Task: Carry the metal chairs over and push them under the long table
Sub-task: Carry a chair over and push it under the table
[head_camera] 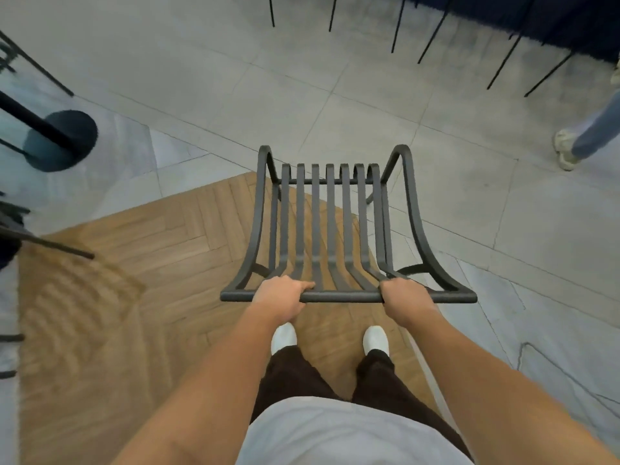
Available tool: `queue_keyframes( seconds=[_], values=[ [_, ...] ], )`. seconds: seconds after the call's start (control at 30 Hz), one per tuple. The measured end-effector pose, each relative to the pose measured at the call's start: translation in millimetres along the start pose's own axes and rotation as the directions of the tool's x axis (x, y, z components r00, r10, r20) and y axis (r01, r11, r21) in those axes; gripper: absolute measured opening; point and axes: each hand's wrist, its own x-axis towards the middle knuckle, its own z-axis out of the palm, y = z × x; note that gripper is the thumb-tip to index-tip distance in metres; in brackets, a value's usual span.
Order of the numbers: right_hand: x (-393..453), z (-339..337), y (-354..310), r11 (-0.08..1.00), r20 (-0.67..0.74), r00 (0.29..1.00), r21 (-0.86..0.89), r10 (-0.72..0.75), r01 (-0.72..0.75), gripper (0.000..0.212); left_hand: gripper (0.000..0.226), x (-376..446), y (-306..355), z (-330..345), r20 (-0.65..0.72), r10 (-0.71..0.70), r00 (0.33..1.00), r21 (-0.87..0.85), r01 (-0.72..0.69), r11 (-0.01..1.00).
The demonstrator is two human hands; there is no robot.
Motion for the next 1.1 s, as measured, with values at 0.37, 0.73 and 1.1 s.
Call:
queue_keyframes(
  seconds=[0.37,0.73,1.1],
  values=[
    [4,2,14,0.985,0.003,0.993,-0.124,-0.122,0.121,0.022,0.049,-24,28,17,-0.032,-0.131,0.991,-0.090,0.128,0.988],
    [38,-34,-8,0.926,0.008,0.963,-0.271,-0.270,0.262,0.020,0.050,-43,21,34,-0.075,-0.298,0.952,-0.254,0.270,0.929],
    [82,-88,-32,0.789,0.099,0.875,-0.394,-0.473,0.471,0.018,0.051,-52,47,35,0.017,-0.567,0.823,-0.470,0.507,0.722]
  ],
)
